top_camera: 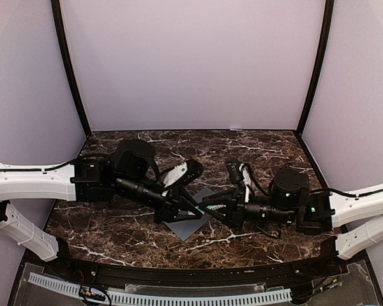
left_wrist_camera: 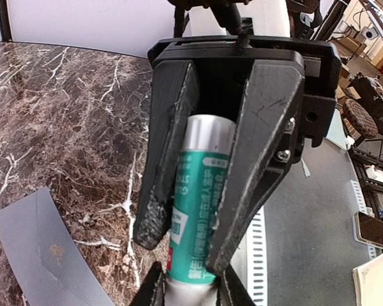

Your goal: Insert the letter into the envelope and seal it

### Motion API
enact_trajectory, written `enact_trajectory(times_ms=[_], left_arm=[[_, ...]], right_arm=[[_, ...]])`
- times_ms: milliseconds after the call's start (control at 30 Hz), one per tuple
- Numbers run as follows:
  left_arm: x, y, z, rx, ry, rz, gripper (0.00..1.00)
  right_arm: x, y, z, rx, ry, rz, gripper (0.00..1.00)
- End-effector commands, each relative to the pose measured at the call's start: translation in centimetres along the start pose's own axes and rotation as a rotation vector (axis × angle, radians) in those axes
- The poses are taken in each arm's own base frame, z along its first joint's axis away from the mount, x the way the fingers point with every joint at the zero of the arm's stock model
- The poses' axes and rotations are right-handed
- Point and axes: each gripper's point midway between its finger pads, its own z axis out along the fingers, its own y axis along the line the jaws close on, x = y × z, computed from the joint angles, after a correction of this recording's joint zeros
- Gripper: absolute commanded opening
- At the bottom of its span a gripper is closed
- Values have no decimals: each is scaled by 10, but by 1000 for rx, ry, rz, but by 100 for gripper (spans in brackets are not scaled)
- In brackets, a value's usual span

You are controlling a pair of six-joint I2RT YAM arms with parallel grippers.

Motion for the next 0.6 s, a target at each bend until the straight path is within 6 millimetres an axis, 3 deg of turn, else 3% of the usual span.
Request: enact_trajectory(times_ms=[0,67,200,300,567], left_arm=[[-106,-14,-25,-35,-366,76,14],[-100,-12,-24,-43,-355,75,12],[-83,-1,-23,-94,-331,51,9],[-65,9,-22,-140,-309,20,8],[-29,41,-28,-295,-268,-69,8]], right_arm=[[-32,-21,9,116,-137,63,0],[-35,-24,8,115,-144,74,2],[-52,-34,-1,147,-174,65,47],[-74,-38,-15,174,-217,43,65],[-100,-50,-51,274,-287,3,83]])
